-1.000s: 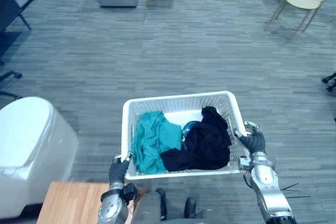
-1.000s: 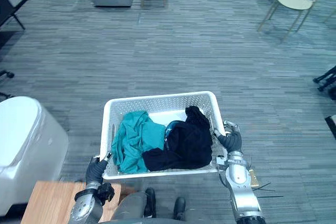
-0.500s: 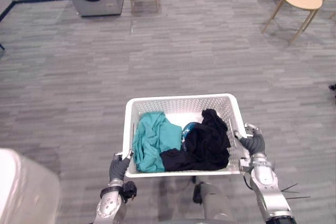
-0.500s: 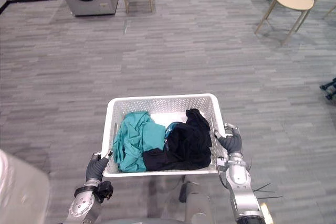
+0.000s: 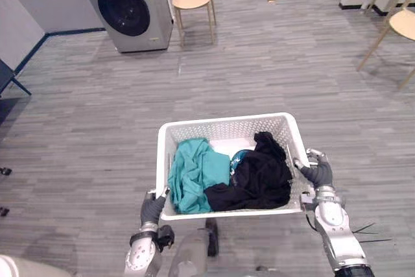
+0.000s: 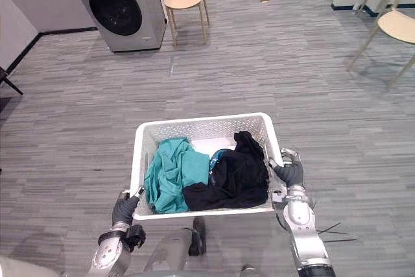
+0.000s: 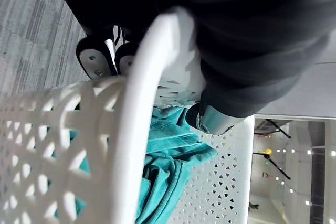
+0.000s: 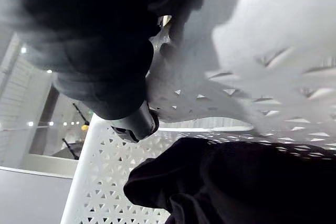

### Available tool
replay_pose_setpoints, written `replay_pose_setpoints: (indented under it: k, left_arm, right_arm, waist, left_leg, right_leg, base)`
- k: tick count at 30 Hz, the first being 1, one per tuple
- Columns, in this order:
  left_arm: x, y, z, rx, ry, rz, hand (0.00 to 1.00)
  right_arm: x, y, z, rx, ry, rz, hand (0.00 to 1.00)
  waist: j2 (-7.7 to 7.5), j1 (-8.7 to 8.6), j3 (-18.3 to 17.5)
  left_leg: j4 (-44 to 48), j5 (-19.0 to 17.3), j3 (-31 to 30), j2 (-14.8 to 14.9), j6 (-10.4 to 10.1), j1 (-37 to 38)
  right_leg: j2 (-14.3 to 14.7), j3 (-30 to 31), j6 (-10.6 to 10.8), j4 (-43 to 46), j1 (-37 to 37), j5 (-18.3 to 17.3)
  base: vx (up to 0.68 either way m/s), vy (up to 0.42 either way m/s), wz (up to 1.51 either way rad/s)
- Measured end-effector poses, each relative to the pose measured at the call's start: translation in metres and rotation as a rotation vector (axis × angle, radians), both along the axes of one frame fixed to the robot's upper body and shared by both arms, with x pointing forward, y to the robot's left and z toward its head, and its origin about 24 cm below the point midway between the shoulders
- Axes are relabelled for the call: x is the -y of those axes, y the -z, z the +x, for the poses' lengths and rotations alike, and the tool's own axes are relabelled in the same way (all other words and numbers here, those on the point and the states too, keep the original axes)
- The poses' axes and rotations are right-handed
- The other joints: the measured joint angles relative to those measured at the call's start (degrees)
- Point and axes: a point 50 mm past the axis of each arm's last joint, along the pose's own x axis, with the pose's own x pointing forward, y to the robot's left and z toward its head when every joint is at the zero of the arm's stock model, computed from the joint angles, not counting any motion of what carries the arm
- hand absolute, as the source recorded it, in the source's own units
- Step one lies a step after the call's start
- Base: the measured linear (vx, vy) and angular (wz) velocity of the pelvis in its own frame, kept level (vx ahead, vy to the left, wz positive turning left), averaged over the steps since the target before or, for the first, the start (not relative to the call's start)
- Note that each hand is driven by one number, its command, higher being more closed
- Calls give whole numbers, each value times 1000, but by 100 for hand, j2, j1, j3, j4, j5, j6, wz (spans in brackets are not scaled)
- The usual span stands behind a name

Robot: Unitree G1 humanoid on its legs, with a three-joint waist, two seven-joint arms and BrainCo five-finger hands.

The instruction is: Pick up the laundry basket with both hands and put the clothes into the washing machine.

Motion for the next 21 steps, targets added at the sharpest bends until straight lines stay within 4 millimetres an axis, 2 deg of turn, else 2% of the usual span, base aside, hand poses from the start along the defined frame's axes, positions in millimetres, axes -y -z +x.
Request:
replay_pose_setpoints:
  k: [1, 2, 3, 4, 5, 6, 7, 8, 10, 11, 13, 14, 15, 16, 17, 18, 19, 20, 21]
  left_arm:
    - [2, -3, 2, 13, -6, -9, 100]
    - [2, -3, 2, 11, -8, -5, 100]
    - [2, -1, -2, -6, -4, -2, 100]
    - [1, 1, -7, -17, -6, 4, 100]
    - [-2, 1, -6, -18, 0, 20, 100]
    - [-7, 0, -4, -22, 15, 49, 100]
    - [-9, 2, -6, -42, 22, 61, 100]
    - [-8, 3, -6, -49, 24, 63, 100]
    - [-8, 3, -6, -49, 34, 83, 100]
    - [-8, 2, -4, -40, 36, 86, 100]
    - [-7, -1, 1, -23, 54, 96, 100]
    - [-6, -2, 7, -12, 66, 103, 100]
    - [-6, -2, 8, -12, 68, 104, 100]
    - [-7, -1, 10, -15, 72, 112, 100]
    - [-7, 0, 10, -20, 80, 120, 100]
    - [-4, 5, 8, -42, 94, 118, 100]
    - [3, 12, 5, -72, 88, 89, 100]
    - [7, 14, 5, -78, 83, 71, 100]
    - [6, 15, 6, -79, 81, 72, 100]
  right_arm:
    - [2, -2, 7, 2, 0, -12, 100]
    - [2, -1, 9, 1, 0, -9, 100]
    - [2, 6, 6, -26, 8, -4, 100]
    - [0, 7, 2, -28, 3, 1, 100]
    - [-3, 10, 0, -33, 8, 20, 100]
    - [-5, 18, -6, -57, 22, 47, 100]
    - [-6, 24, -8, -82, 28, 57, 100]
    - [-6, 26, -9, -90, 30, 58, 100]
    - [-4, 29, -15, -105, 35, 57, 100]
    - [-4, 28, -14, -99, 34, 56, 100]
    - [1, 25, -14, -89, 26, 48, 100]
    - [4, 24, -15, -90, 29, 48, 100]
    - [4, 24, -15, -91, 29, 50, 100]
    - [3, 25, -15, -90, 30, 54, 100]
    - [3, 25, -16, -94, 31, 54, 100]
    - [7, 28, -20, -112, 37, 44, 100]
    - [12, 31, -24, -137, 42, 25, 100]
    - [14, 29, -22, -135, 41, 13, 100]
    - [14, 26, -20, -125, 40, 12, 100]
  waist:
    - [-46, -86, 4]
    - [-91, -58, 33]
    - [-226, 45, -54]
    - [-231, 165, -77]
    - [-386, 127, -57]
    - [-676, -51, -61]
    - [-705, -142, -43]
    - [-668, -144, -21]
    - [-429, -217, -48]
    - [-290, -325, -79]
    - [-37, -488, -65]
    - [1, -620, -54]
    - [-28, -637, -49]
    - [-169, -721, -57]
    - [-274, -770, -68]
    - [-268, -767, -120]
    - [74, -735, -300]
    - [397, -701, -291]
    - [512, -712, -283]
  left_leg:
    - [949, -385, 50, 83, 544, -298]
    - [1551, -491, 95, 150, 619, -461]
    - [1784, -783, 257, 97, 292, -585]
    - [1198, -1134, 283, 46, 605, -90]
    - [1284, -1292, 312, -101, 628, 34]
    - [1250, -1656, 294, -457, 591, 406]
    - [1139, -1898, 277, -618, 623, 914]
    - [1010, -1961, 277, -647, 633, 1194]
    - [319, -1984, 178, -659, 693, 2032]
    - [-102, -1974, 41, -656, 685, 2396]
    - [-684, -1970, -192, -533, 579, 2995]
    - [-877, -2023, -384, -505, 481, 3356]
    - [-945, -2054, -458, -522, 426, 3506]
    - [-1071, -2141, -666, -625, 266, 3816]
    - [-1107, -2225, -803, -679, 116, 4088]
    - [-1042, -2313, -1002, -628, -26, 4409]
    - [-593, -2318, -1095, -305, -48, 4402]
    - [-17, -2252, -1117, -54, -157, 4225]
    - [1137, -1738, -1078, 103, -687, 3752]
  right_leg:
    - [-71, 163, 106, 134, 73, 78]
    - [-95, 294, 119, 300, 117, 88]
    - [-236, 429, 385, 1025, 9, -90]
    - [-374, 553, 754, 2875, -552, -361]
    - [-568, 616, 747, 3770, -844, -292]
    - [-931, 776, 611, 5417, -1457, 52]
    - [-1033, 803, 464, 6340, -1858, -25]
    - [-1047, 766, 345, 6485, -2010, -95]
    - [-983, 266, 66, 6266, -2560, -334]
    - [-884, -78, -22, 5853, -2929, -488]
    - [-559, -527, -102, 4181, -3351, -412]
    - [-325, -601, -53, 2341, -3517, 304]
    - [-266, -578, -19, 1719, -3545, 586]
    - [-240, -478, 50, 923, -3659, 1027]
    - [-246, -467, -94, 730, -3730, 1173]
    - [-135, -299, -704, 824, -3720, 1977]
    - [52, -366, -825, 1243, -3739, 2598]
    - [255, -518, -828, 1537, -3716, 2239]
    - [366, -562, -856, 1947, -3684, 1802]
  base:
    - [704, 270, 3]
    - [788, 306, -17]
    - [553, 247, -66]
    - [518, 242, -57]
    - [532, 215, -4]
    - [601, 162, 46]
    - [630, 142, 39]
    - [656, 147, 2]
    - [598, 128, 2]
    - [676, 110, 24]
    - [779, 66, 58]
    - [744, -7, 70]
    - [936, -57, 78]
    - [661, -85, 64]
    - [878, -152, 72]
    - [933, -173, 45]
    - [1117, -191, 17]
    - [1067, -185, -5]
    - [1002, -189, -23]
